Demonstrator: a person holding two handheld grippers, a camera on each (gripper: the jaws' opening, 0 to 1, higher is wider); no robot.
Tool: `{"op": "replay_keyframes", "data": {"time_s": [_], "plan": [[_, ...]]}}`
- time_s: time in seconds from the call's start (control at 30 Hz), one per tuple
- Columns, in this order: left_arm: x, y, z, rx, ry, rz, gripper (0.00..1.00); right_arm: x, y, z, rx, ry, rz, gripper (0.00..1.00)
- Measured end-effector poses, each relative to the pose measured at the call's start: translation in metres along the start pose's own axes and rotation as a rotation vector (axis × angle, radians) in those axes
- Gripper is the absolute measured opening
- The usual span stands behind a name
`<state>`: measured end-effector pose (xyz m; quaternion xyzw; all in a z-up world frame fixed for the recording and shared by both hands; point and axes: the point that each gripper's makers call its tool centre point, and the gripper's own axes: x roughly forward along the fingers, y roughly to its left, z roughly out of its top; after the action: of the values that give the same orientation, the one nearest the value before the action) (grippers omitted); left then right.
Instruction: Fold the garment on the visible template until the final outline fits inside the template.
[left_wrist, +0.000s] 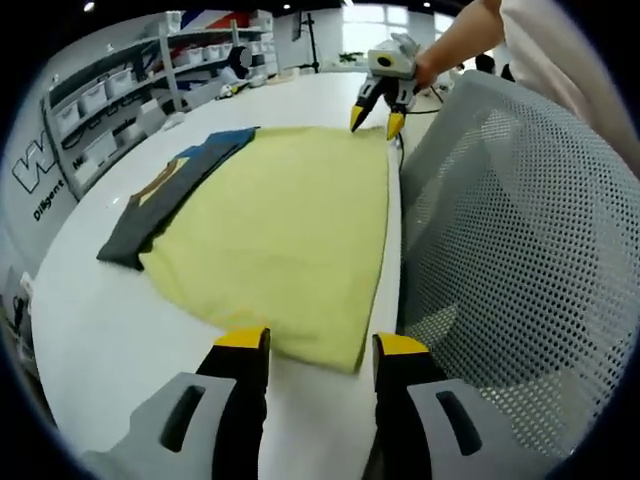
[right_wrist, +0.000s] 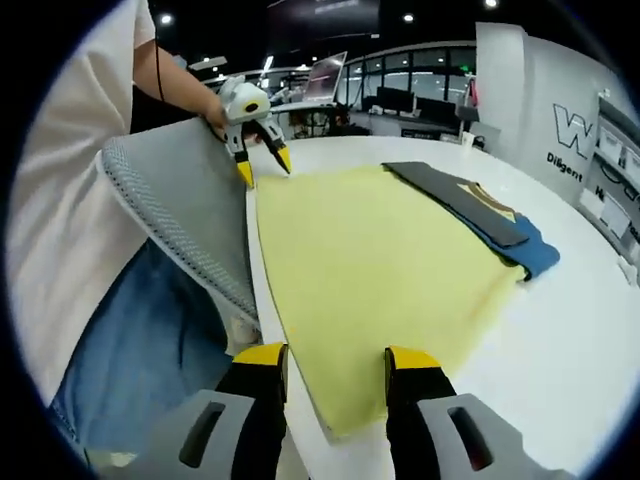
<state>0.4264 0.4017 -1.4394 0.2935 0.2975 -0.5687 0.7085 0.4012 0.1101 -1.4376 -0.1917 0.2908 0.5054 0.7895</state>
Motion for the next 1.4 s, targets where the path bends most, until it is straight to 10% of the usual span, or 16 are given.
{"op": "replay_keyframes", "data": {"time_s": [1.4], "plan": [[0.001,-0.009,-0.002,-0.029,-0.048,-0.072,0.00,-0.016,-0.014,-0.023,-0.039,0.054,-0.041,0.04]]}}
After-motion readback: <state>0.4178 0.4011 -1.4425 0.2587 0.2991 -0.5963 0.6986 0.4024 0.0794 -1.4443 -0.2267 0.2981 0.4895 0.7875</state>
